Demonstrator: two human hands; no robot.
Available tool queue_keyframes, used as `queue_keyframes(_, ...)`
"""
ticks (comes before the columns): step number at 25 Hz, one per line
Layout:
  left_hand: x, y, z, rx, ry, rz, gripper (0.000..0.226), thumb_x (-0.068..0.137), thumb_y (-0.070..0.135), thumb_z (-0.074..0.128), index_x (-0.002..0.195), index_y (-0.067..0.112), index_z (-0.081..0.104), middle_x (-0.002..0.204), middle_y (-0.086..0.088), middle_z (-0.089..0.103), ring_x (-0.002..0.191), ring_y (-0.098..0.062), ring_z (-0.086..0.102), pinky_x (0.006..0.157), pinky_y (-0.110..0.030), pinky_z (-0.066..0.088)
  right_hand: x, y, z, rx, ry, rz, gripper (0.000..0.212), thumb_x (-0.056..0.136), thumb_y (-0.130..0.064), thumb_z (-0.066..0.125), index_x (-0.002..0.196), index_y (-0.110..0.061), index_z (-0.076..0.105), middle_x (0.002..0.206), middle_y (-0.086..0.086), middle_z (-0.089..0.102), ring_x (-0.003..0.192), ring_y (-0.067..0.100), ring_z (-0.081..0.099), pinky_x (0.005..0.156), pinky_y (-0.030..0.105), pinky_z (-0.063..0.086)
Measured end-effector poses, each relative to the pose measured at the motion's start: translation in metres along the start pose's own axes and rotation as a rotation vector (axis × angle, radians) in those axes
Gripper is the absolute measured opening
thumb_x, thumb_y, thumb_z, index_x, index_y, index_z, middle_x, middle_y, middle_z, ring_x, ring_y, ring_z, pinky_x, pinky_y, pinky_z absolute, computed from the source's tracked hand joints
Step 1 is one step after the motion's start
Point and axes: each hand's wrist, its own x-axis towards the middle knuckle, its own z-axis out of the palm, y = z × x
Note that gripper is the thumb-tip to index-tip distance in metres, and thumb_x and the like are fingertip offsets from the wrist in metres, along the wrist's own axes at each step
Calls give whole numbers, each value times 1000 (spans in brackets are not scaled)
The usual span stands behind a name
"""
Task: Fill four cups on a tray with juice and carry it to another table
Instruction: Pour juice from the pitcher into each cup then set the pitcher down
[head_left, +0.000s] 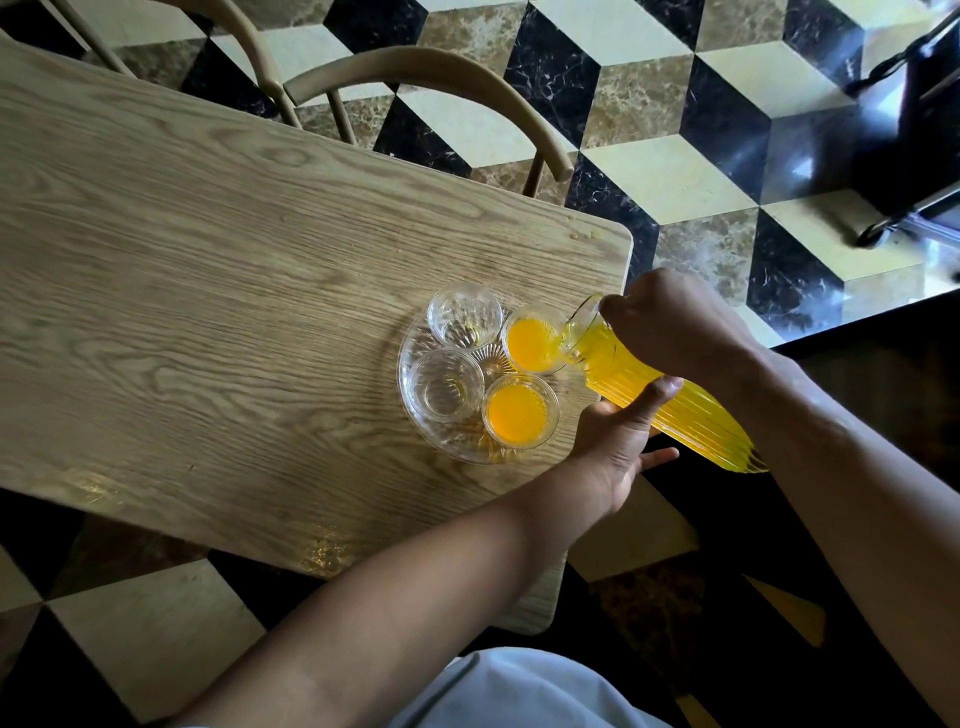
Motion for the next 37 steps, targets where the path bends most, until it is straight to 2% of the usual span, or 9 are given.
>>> queue_keyframes(7, 3, 6, -5, 13, 15, 35, 114, 6, 67, 92, 97, 11, 52, 90, -5, 35, 90, -20, 46, 62, -32, 60, -5, 2, -1, 95, 40, -51, 48, 96, -36, 53, 61, -3, 49, 58, 14, 52, 61, 37, 54, 55, 34, 42)
queue_keyframes(11, 6, 9, -11, 21, 17, 36, 123, 10, 64, 96, 111, 7, 54, 94, -8, 37, 97, -28, 48, 65, -35, 62, -6, -3, -5, 154, 42, -51, 47, 97, -32, 55, 61, -3, 48, 56, 12, 50, 56, 31, 48, 51, 32, 37)
queue_keyframes(15, 2, 18, -15, 9, 33, 75, 144, 7, 65, 94, 127, -5, 56, 98, -6, 37, 98, -24, 49, 66, -35, 63, -5, -11, -8, 158, 48, -62, 46, 96, -32, 55, 62, -2, 51, 58, 13, 53, 57, 32, 50, 51, 31, 36)
queue_keyframes(18, -6, 25, -15, -29, 7, 84, 132, 7, 64, 91, 119, 5, 55, 101, -3, 39, 102, -21, 50, 71, -38, 64, -2, -20, -9, 124, 50, -96, 45, 98, -34, 54, 71, 1, 58, 65, 18, 60, 64, 38, 58, 53, 32, 39)
queue_keyframes(21, -11, 32, -14, -37, 11, 49, 132, 7, 64, 92, 120, 8, 53, 104, -4, 40, 110, -28, 52, 77, -43, 64, 0, -26, -12, 105, 50, -115, 46, 98, -36, 54, 71, 1, 59, 62, 13, 57, 62, 34, 56, 53, 30, 38)
queue_keyframes(25, -14, 42, -19, -43, 34, 89, 134, 11, 62, 92, 125, 2, 54, 110, -8, 45, 103, -22, 52, 65, -35, 60, 5, -36, -15, 116, 39, -112, 45, 98, -36, 55, 71, 0, 59, 61, 10, 55, 58, 29, 51, 53, 29, 38)
queue_keyframes(28, -15, 46, -21, -52, 42, 118, 124, 16, 60, 89, 120, 3, 55, 98, -4, 40, 89, -15, 48, 56, -29, 57, 7, -44, -17, 99, 29, -108, 43, 97, -36, 55, 68, -3, 57, 59, 7, 52, 54, 23, 47, 52, 27, 37)
queue_keyframes(32, -13, 51, -25, -53, 57, 122, 129, 19, 60, 89, 129, -2, 60, 101, -3, 44, 88, -13, 50, 58, -29, 59, 13, -53, -17, 75, 19, -105, 43, 98, -34, 55, 70, -2, 57, 59, 6, 51, 52, 20, 45, 51, 27, 35)
queue_keyframes(37, -15, 56, -26, -68, 27, 69, 99, 22, 58, 87, 104, 11, 58, 93, -2, 42, 87, -13, 50, 61, -31, 59, 19, -57, -16, 50, -13, -108, 44, 98, -37, 55, 74, -1, 62, 64, 9, 57, 54, 22, 49, 51, 27, 35)
